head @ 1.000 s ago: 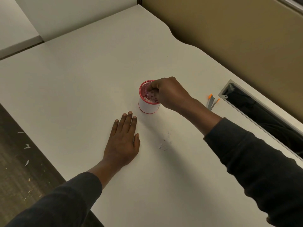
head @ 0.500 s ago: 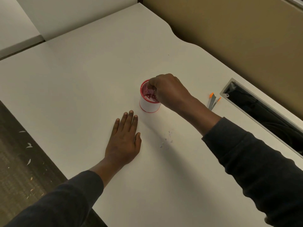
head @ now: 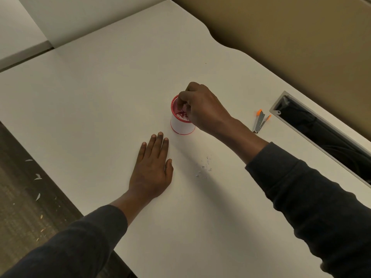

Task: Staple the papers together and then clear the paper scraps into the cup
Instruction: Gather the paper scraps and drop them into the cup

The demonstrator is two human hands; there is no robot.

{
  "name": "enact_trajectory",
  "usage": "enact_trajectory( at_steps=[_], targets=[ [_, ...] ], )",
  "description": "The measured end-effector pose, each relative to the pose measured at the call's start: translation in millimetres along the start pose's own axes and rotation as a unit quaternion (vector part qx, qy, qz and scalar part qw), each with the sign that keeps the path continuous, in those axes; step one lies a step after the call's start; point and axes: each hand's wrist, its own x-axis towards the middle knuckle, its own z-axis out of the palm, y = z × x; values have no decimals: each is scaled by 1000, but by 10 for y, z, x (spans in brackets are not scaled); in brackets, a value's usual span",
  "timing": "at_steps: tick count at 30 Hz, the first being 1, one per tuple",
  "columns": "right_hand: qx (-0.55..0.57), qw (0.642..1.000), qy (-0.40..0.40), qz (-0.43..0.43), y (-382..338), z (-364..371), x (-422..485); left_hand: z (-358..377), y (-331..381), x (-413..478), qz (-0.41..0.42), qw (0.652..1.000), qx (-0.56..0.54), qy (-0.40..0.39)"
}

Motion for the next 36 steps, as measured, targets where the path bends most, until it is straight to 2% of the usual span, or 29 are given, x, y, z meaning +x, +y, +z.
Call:
enact_trajectory(
  at_steps=[7, 20, 25, 27, 30, 32, 34, 36],
  targets=[
    [-2, 1000, -13, -5, -14, -16, -10, 0, 0, 4, -2, 1000, -1, -4],
    [-68, 996, 46, -34, 5, 62, 6, 8, 0, 7, -5, 1000, 2, -3],
    [-66, 997, 23, -41, 38, 72, -27, 1, 2, 3, -3, 1000, 2, -1],
    [-54, 996, 50, -43, 28, 42, -96, 0, 3, 6, -3, 1000, 0, -1],
    [-32, 987, 147, -64, -53, -23, -313, 2, 0, 4, -1, 1000, -2, -2],
    [8, 981, 176, -83, -113, 25, -540, 3, -7, 4, 6, 1000, -4, 6],
    [34, 984, 148, -96, -157, 194, -798, 6, -15, 3, 14, 1000, -9, 20],
    [33, 993, 71, -91, -142, 439, -997, 15, -20, -2, 21, 999, -6, 26]
  ],
)
